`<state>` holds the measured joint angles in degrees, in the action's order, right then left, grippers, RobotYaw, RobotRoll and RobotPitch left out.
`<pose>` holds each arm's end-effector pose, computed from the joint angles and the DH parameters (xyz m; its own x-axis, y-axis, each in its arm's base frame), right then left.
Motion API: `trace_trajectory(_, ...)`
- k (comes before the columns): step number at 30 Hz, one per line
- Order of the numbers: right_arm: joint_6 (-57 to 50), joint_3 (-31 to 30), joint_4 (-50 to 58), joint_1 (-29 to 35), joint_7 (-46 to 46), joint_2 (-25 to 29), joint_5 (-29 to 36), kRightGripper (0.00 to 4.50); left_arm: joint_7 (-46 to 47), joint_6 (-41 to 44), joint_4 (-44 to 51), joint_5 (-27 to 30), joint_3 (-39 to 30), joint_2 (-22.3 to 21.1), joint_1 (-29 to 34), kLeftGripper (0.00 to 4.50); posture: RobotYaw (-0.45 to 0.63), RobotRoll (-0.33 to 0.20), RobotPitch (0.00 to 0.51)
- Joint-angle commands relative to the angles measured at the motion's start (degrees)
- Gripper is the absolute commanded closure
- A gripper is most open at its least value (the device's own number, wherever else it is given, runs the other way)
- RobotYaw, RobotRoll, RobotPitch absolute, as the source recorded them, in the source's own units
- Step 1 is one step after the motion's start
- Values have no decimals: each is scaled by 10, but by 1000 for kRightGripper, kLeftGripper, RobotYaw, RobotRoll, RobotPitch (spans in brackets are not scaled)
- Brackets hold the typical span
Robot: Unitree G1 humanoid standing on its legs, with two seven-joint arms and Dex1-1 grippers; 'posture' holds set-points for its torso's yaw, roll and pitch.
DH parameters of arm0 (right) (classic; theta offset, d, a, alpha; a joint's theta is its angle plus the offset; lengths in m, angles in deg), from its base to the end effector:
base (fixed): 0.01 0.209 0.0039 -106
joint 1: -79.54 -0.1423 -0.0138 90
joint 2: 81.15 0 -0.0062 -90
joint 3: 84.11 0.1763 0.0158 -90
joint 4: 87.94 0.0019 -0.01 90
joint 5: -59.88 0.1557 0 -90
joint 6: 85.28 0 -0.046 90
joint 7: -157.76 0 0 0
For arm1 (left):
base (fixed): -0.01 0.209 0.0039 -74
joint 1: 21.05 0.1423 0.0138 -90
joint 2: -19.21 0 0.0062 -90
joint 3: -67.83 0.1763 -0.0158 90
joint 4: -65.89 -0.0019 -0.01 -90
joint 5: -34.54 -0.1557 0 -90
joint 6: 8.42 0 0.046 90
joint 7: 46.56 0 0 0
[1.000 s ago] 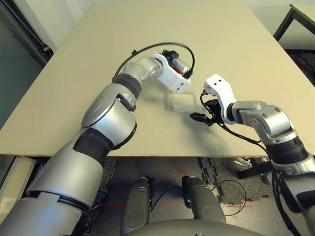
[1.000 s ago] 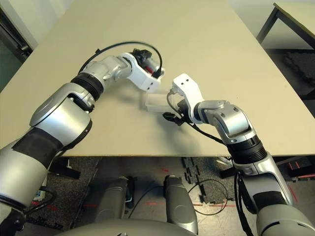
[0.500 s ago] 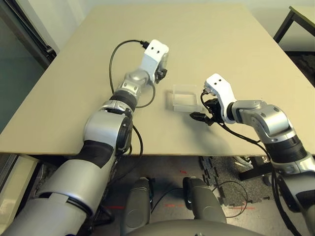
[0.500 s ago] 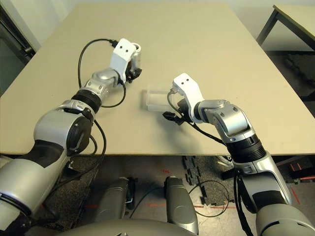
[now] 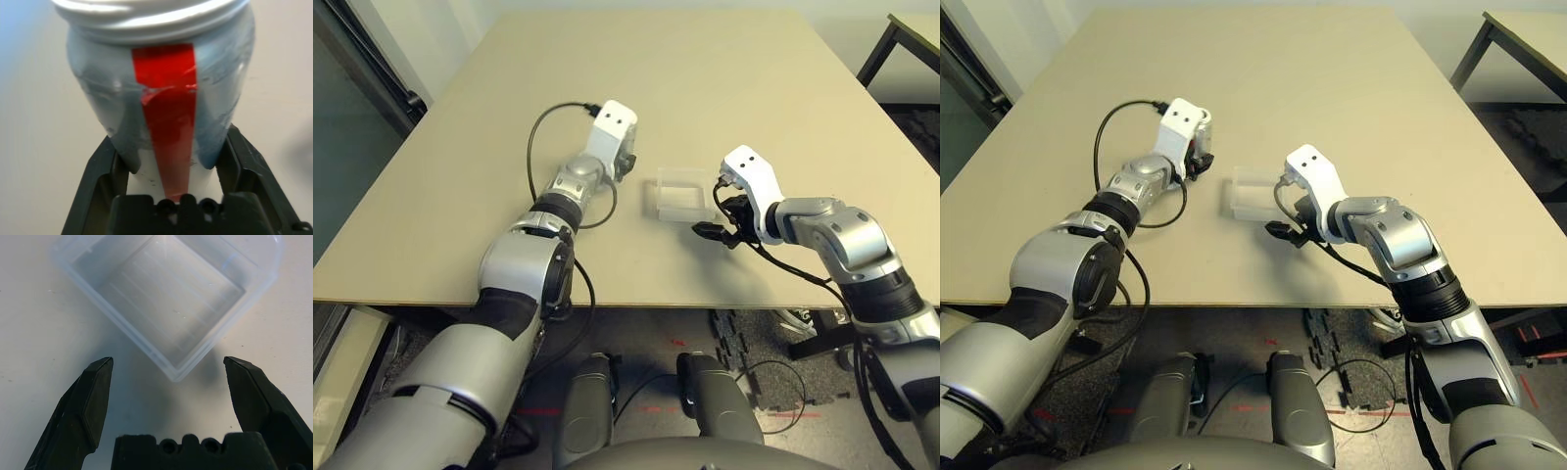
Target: Pour the medicine from the bottle into the box.
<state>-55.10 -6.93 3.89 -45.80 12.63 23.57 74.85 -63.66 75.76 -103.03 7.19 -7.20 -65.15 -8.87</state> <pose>0.2955 -0.1711 0.1708 0.6209 0.5078 -0.5971 -0.6616 0.7480 -0.0518 0.3916 0.1047 0.2021 0.8959 -0.3661 -0.2517 0.4072 0.4499 0.7948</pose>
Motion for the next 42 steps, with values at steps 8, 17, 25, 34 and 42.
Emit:
trace_trajectory(8, 18, 3, -23, -11, -2, -8, -13, 0, 106, -125, -9, -314, 334, 2, -52, 1807, -90, 0, 93)
trace_trajectory(17, 20, 9, -30, -17, -4, -17, -16, 0, 160, -122, -15, -369, 401, 16, -54, 1807, -101, 0, 92)
trace_trajectory(25, 28, 7, -41, -22, 0, -19, -19, 0, 162, -121, -15, -365, 397, 17, -61, 1807, -93, 0, 85)
trace_trajectory(34, 34, 5, -48, -22, 3, -19, -22, 0, 87, -105, -14, -226, 255, 19, -42, 1807, -89, 0, 80)
trace_trajectory(42, 37, 5, -50, -19, 8, -13, -25, 0, 23, 101, 3, 225, -248, 38, 10, 1807, -88, 0, 70)
